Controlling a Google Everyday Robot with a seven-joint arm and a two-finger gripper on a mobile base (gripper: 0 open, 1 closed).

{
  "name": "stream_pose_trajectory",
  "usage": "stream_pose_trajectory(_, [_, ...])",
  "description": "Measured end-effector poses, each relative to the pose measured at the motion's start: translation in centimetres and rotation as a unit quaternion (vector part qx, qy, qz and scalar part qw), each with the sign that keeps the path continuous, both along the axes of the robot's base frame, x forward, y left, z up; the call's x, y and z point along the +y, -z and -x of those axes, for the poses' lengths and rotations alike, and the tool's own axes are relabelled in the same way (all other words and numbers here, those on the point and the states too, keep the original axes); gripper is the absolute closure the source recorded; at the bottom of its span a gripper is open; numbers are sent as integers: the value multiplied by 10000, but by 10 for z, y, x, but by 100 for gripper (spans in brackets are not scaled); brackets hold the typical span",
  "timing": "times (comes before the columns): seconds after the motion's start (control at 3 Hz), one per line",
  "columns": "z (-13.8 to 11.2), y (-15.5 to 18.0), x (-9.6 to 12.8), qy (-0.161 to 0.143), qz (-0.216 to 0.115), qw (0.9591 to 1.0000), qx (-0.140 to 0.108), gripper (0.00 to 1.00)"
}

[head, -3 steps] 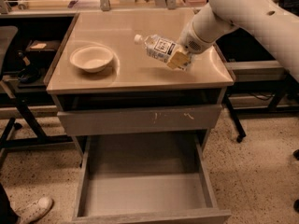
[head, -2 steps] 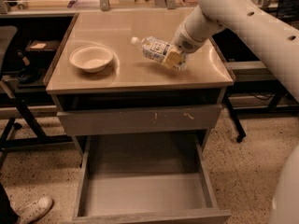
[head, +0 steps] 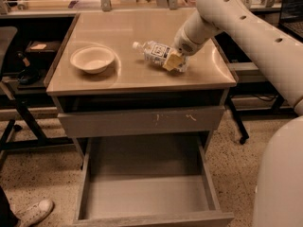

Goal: Pick blue plastic bottle from middle drawer and place on counter

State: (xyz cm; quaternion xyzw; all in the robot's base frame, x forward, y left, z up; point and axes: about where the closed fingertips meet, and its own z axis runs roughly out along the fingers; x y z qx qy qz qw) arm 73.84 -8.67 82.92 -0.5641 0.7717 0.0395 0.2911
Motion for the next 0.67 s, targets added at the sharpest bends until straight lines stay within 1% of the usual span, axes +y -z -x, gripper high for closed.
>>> stream_pose_trajectory(0.33, [0, -4, 0, 0, 0, 10000, 0, 82])
stream_pose_trajectory(0.67, [0, -4, 0, 0, 0, 10000, 0, 58])
